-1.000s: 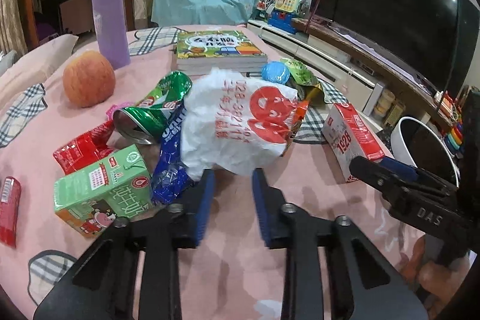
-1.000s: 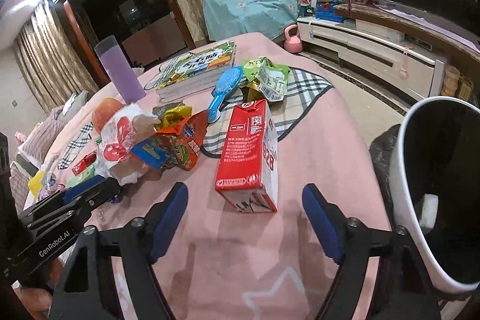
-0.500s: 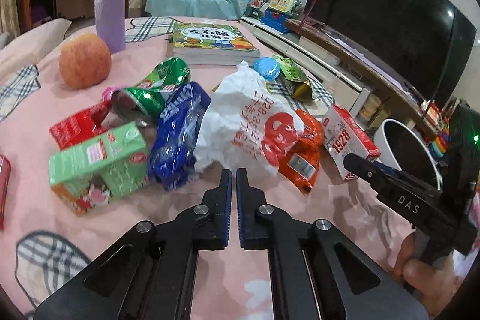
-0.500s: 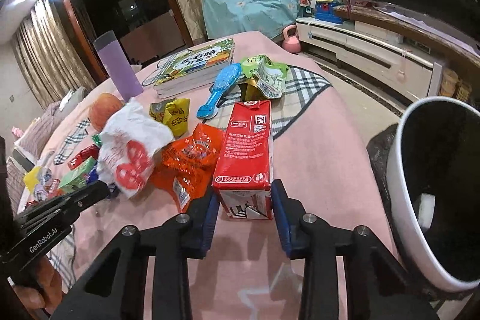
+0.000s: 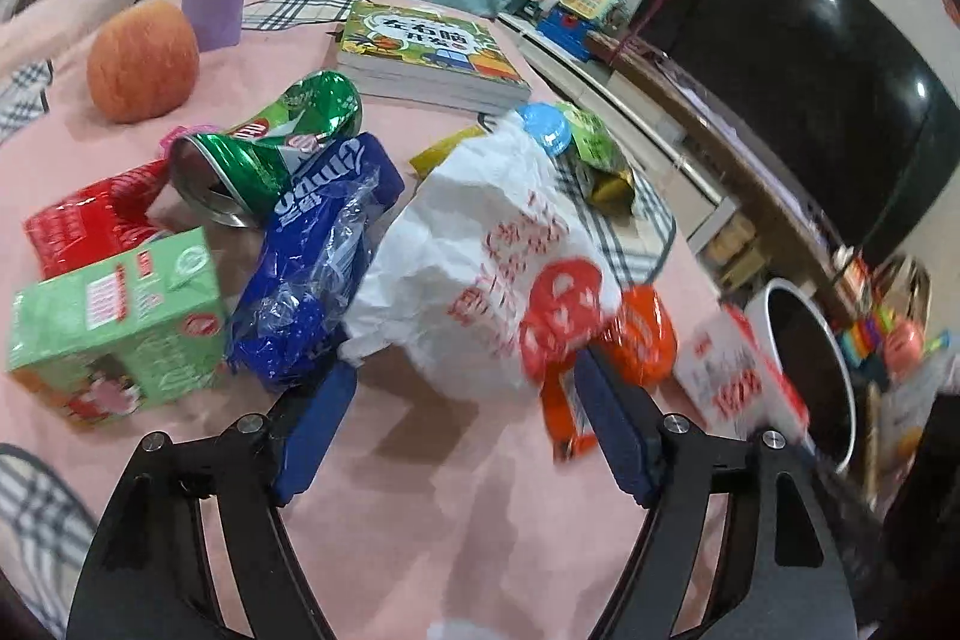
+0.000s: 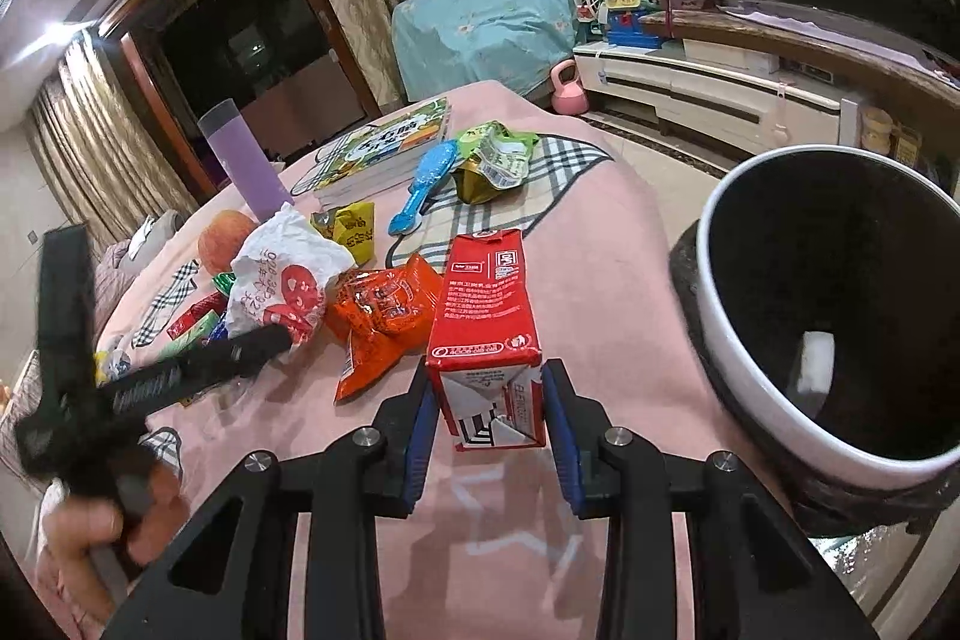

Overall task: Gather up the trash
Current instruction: 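Grasp the white plastic bag with the left gripper while the right grasps the red milk carton, then carry the plastic bag and red carton over the trash bin with both grippers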

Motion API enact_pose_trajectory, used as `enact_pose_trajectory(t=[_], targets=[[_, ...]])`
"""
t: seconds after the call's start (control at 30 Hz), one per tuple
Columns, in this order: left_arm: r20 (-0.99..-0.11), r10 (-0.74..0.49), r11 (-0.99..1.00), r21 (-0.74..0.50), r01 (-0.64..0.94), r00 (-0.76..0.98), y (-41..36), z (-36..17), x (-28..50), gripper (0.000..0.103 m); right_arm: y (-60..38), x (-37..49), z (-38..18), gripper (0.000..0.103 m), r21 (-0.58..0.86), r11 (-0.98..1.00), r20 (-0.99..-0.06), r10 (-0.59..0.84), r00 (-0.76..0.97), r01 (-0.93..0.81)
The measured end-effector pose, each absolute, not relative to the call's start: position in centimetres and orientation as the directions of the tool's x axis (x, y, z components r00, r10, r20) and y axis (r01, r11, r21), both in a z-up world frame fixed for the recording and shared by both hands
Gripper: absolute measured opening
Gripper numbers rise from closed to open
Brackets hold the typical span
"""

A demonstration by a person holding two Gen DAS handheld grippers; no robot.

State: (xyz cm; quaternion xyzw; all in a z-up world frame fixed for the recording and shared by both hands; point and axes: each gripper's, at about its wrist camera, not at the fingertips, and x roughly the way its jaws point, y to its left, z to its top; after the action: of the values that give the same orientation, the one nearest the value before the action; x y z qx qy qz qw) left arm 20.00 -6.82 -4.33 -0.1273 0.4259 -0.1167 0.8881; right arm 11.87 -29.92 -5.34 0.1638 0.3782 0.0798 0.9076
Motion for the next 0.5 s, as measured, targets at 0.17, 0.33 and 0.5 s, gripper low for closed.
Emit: enact_pose_trajectory(t=[0.17,0.33,0.5], targets=[[-0.731,-0.328,0.934,-0.347,0.088,0.599,-6.8,-4.9,21.0,0.030,-30.1,11.3,-5.3,0.034,0.361,0.932,-0.658,0.268,0.704,-0.017],[-0.713,-0.325,0.936,-0.336,0.104,0.621,-6.8,-4.1,19.3,0.027,-30.6,10.7,-4.7,0.034,0.369,0.929,-0.643,0.267,0.717,-0.016],[-0.687,-0.339,0.935,-0.322,0.149,0.642,-7.0,-2.8,16.5,0.027,-31.0,9.4,-3.6,0.033,0.371,0.928,-0.616,0.270,0.740,-0.029]])
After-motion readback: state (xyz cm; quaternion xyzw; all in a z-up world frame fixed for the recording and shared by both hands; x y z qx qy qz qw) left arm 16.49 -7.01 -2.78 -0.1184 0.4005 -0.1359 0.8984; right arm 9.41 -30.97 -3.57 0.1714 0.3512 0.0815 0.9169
